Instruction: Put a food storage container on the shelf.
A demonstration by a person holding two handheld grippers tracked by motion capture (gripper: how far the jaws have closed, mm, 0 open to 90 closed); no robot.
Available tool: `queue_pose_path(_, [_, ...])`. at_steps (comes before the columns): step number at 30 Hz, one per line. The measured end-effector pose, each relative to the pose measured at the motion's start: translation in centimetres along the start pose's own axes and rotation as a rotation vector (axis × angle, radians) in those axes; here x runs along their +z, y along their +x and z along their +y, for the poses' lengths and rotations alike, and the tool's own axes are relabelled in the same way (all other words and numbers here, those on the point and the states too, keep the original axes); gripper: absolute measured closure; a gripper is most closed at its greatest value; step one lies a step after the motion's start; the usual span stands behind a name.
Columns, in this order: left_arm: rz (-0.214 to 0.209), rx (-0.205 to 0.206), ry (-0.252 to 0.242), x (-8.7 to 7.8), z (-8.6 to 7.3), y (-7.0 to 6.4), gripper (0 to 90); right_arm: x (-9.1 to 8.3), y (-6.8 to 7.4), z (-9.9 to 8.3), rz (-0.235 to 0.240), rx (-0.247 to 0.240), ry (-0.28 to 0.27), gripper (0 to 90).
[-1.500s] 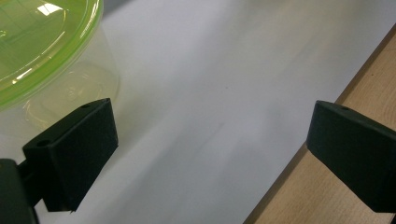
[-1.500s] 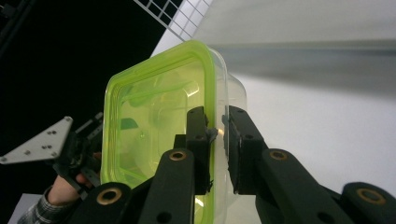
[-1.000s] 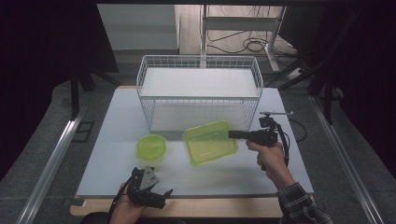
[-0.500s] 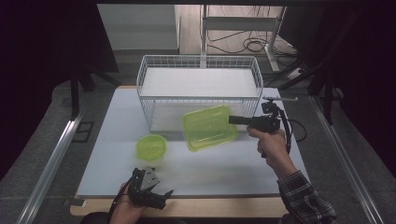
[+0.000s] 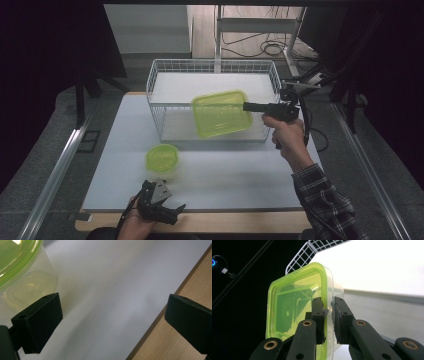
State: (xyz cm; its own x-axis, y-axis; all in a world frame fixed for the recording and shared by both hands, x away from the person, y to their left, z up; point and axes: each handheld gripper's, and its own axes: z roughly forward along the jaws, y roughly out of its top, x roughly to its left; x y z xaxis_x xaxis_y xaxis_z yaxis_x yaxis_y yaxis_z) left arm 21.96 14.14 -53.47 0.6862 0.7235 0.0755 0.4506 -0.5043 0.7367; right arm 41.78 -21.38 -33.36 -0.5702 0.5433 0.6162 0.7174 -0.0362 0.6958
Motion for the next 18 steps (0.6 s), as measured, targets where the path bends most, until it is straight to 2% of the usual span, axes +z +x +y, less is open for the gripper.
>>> queue_pose_path(12, [-0.001,-0.003,-0.003,-0.1,0.0,0.0,1.3,1.5,0.3,2.7,-0.052,-0.001,-0.046,79.9])
queue_pose_path(18, [0.0,-0.002,-0.001,-0.1,0.0,0.1,1.3,2.4,0.0,4.0,-0.085,0.013,-0.073,79.8])
